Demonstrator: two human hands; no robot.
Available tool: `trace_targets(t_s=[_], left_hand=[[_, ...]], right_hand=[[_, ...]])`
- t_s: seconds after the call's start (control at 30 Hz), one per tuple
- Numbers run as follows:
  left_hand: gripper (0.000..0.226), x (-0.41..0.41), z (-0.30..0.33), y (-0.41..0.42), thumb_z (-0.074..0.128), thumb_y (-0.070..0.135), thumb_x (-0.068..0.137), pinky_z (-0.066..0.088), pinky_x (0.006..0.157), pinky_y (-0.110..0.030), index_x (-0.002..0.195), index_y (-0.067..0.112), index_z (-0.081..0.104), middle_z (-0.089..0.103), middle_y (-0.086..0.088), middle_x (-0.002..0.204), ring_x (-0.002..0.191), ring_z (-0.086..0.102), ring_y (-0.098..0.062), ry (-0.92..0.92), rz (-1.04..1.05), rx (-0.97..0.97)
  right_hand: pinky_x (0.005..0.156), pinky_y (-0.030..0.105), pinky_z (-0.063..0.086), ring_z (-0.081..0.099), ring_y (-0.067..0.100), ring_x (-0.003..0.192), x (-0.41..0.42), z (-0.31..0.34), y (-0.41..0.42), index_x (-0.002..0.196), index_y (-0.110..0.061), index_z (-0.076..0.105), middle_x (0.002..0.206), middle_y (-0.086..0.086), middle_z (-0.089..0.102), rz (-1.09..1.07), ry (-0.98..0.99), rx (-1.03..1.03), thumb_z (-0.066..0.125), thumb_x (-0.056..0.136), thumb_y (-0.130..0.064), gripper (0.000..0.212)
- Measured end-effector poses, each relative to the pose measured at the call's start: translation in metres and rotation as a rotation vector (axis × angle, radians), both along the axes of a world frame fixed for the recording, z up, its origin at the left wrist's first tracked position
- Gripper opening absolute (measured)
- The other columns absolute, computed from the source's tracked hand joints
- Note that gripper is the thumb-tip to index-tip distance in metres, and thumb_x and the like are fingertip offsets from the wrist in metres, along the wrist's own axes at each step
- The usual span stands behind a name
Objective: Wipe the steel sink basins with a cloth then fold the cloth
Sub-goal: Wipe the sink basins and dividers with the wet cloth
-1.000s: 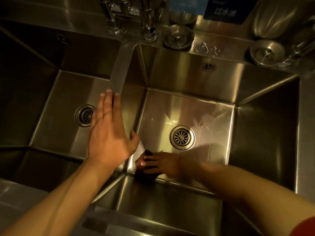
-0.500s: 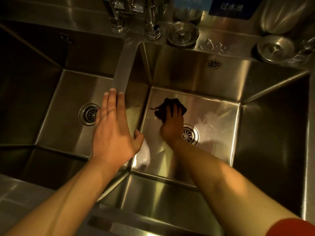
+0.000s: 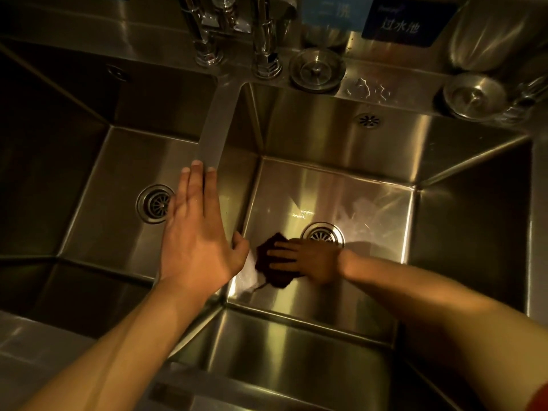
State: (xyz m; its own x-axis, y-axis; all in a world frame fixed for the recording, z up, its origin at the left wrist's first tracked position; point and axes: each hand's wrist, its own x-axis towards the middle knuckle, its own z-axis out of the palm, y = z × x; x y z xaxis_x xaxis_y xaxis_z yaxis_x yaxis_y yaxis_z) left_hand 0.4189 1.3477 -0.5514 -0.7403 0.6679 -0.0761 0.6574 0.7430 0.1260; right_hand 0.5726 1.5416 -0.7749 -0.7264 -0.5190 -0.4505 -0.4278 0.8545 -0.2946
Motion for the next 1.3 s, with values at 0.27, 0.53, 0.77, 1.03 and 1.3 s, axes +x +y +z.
trace_targets(t_s=[0.27, 0.53, 0.77, 1.03, 1.3], left_hand=[[0.112, 0.0, 0.001, 0.001, 0.074, 0.04, 0.075, 0.025, 0.126, -0.054, 0.163, 0.007, 0.013, 0.009, -0.015, 0.172, 0.161, 0.004, -0.03, -0.02, 0.005, 0.004], [0.113, 0.0, 0.002, 0.002, 0.075, 0.039, 0.075, 0.024, 0.126, -0.054, 0.163, 0.005, 0.013, 0.011, -0.018, 0.171, 0.16, 0.004, -0.031, -0.001, -0.006, -0.003], [0.118, 0.0, -0.001, 0.002, 0.071, 0.051, 0.075, 0.024, 0.125, -0.05, 0.163, 0.005, 0.007, 0.009, -0.017, 0.171, 0.16, 0.006, -0.032, 0.066, -0.006, -0.103], [0.122, -0.003, -0.005, -0.002, 0.072, 0.052, 0.074, 0.017, 0.125, -0.049, 0.164, 0.008, 0.002, 0.002, -0.015, 0.173, 0.16, 0.002, -0.032, -0.022, -0.03, -0.023], [0.115, -0.002, -0.003, -0.005, 0.063, 0.051, 0.074, 0.018, 0.127, -0.05, 0.164, 0.011, 0.005, 0.003, -0.012, 0.173, 0.161, 0.0, -0.03, -0.082, -0.034, 0.076]], right_hand=[[0.124, 0.042, 0.02, 0.01, 0.032, 0.157, 0.011, 0.019, 0.093, 0.163, -0.022, 0.016, 0.17, 0.01, 0.007, -0.818, 0.113, 0.073, 0.05, 0.104, -0.033, 0.069], [0.127, 0.043, 0.008, 0.017, 0.042, 0.152, 0.092, 0.026, 0.066, 0.16, -0.005, 0.024, 0.165, 0.024, 0.017, -1.669, 0.039, 0.15, 0.067, 0.079, -0.014, 0.092], [0.126, 0.048, -0.001, 0.003, 0.04, 0.155, 0.041, 0.032, -0.018, 0.161, -0.005, 0.01, 0.167, 0.022, 0.005, -2.223, -0.046, -0.108, 0.039, 0.108, -0.02, 0.062], [0.117, 0.045, 0.034, 0.02, 0.037, 0.152, -0.07, 0.03, -0.089, 0.161, -0.014, 0.023, 0.166, 0.016, 0.019, -1.773, 0.139, -0.118, 0.05, 0.097, -0.009, 0.069], [0.113, 0.045, 0.04, 0.036, 0.03, 0.145, -0.069, 0.06, -0.141, 0.154, -0.027, 0.04, 0.159, 0.005, 0.037, -1.395, -0.183, -0.341, 0.057, 0.1, -0.024, 0.056]])
